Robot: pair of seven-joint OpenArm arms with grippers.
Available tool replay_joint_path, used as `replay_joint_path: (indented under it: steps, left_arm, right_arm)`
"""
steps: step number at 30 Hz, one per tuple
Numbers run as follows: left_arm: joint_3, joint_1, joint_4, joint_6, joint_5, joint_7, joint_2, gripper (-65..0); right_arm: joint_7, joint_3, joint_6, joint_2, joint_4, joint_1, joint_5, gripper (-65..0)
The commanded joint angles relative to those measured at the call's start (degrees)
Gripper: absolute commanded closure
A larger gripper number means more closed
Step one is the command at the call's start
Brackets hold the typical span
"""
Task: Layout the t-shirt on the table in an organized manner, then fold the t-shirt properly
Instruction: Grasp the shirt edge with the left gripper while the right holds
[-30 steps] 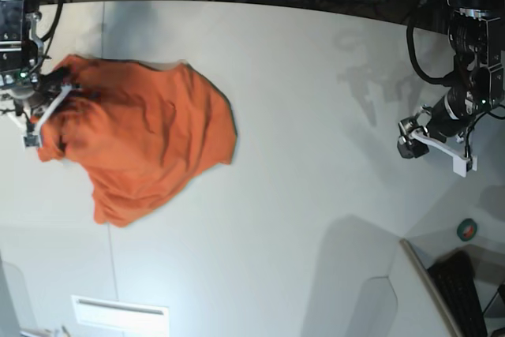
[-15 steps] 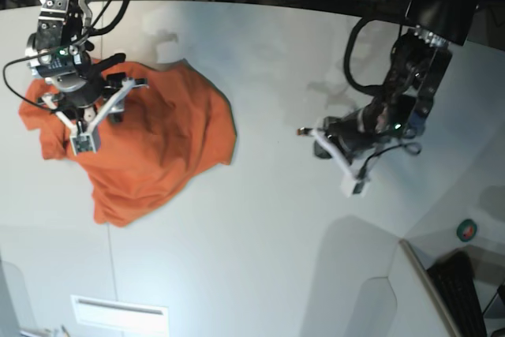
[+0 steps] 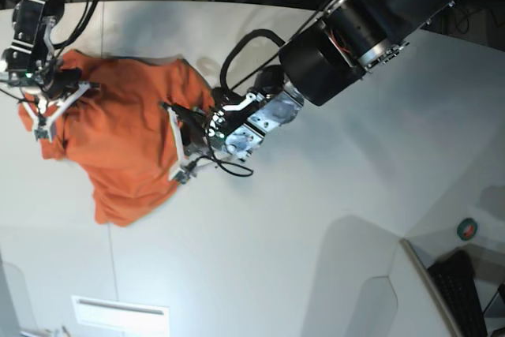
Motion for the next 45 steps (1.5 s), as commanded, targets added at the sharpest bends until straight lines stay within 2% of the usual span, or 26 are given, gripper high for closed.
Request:
replay_joint_path:
  steps: [1,3,6,9,12,17,20,24,28,29,31,33,34,36,38,42,45]
  left_arm:
    - [0.09,0.58,0.33,-0.07,0.85,2.23,-0.67,0.0]
    - [0.09,2.95,2.61,-0.07,1.46,4.51,-1.99,0.0]
    - [0.00,6.91,11.40,0.01,1.46,9.26,-7.79,0.0]
    - [-1.76,11.39,23.01,0.01,1.29,11.81,-14.29,0.0]
    - [-10.20,17.46,33.38,0.01,1.55,15.06,-17.90,0.0]
    - [-27.34,25.81,49.47,0.01,1.64,24.20,-18.87,0.0]
    - [-36.13,29.15,55.80,0.01,1.64,25.61,-19.31,0.0]
    - [-46.50,31.52,59.05,-0.07,1.29,25.61,-20.36,0.0]
    - [-60.13,33.98,58.44,-0.34,1.29,25.35,-20.01,0.0]
    - [-64.18,34.33,57.56,-0.43,1.29,25.35,-20.01,0.0]
    - [-70.59,34.51,54.74,-1.74,1.29,25.35,-20.10,0.0]
    - [-76.31,34.16,50.08,-6.58,1.64,25.08,-20.36,0.0]
    - [-78.77,34.07,47.53,-9.13,1.64,23.94,-20.62,0.0]
    - [-81.67,34.33,42.61,-13.79,1.64,19.46,-21.77,0.0]
    - [-82.46,34.86,38.48,-16.51,1.64,14.62,-23.09,0.0]
    - [-81.93,37.24,35.67,-16.69,1.46,9.26,-24.93,0.0]
    - [-82.29,37.59,35.75,-18.10,1.29,9.26,-25.02,-17.3]
  right_arm:
    - [0.84,0.04,0.05,1.47,-1.39,2.18,0.27,0.0]
    - [1.02,0.04,0.14,2.35,-6.93,5.78,0.36,0.0]
    - [2.78,-0.14,0.14,2.96,-12.99,11.06,0.27,0.0]
    - [3.30,-6.11,0.14,2.96,-16.51,15.01,0.27,0.0]
    - [3.39,-13.32,0.14,2.70,-18.36,18.70,0.36,0.0]
    - [5.85,-19.30,0.14,2.52,-18.88,22.84,0.36,0.0]
    - [4.09,-19.65,0.05,2.96,-12.91,22.31,0.27,0.0]
    - [-6.46,-12.97,0.05,1.99,8.54,13.25,0.62,0.0]
    - [-12.70,-7.96,0.14,-4.34,25.34,1.74,0.71,0.0]
    - [-12.96,-7.70,0.14,-5.74,27.27,-0.90,1.15,-3.2]
    - [-13.14,-7.43,0.14,-7.76,29.03,-4.68,3.70,-21.3]
    - [-13.14,-7.52,0.14,-9.08,29.38,-7.76,7.74,-38.9]
    - [-13.14,-7.70,0.14,-9.26,29.03,-8.81,9.77,-43.4]
    - [-13.14,-7.87,-0.04,-9.43,27.80,-10.48,13.28,-44.0]
    - [-12.87,-7.70,-0.21,-10.49,25.78,-11.80,15.66,-42.6]
    - [-12.78,-7.96,-0.30,-10.93,24.10,-12.94,16.01,-42.6]
    - [-12.70,-7.96,-0.21,-11.37,21.12,-13.03,16.18,-42.8]
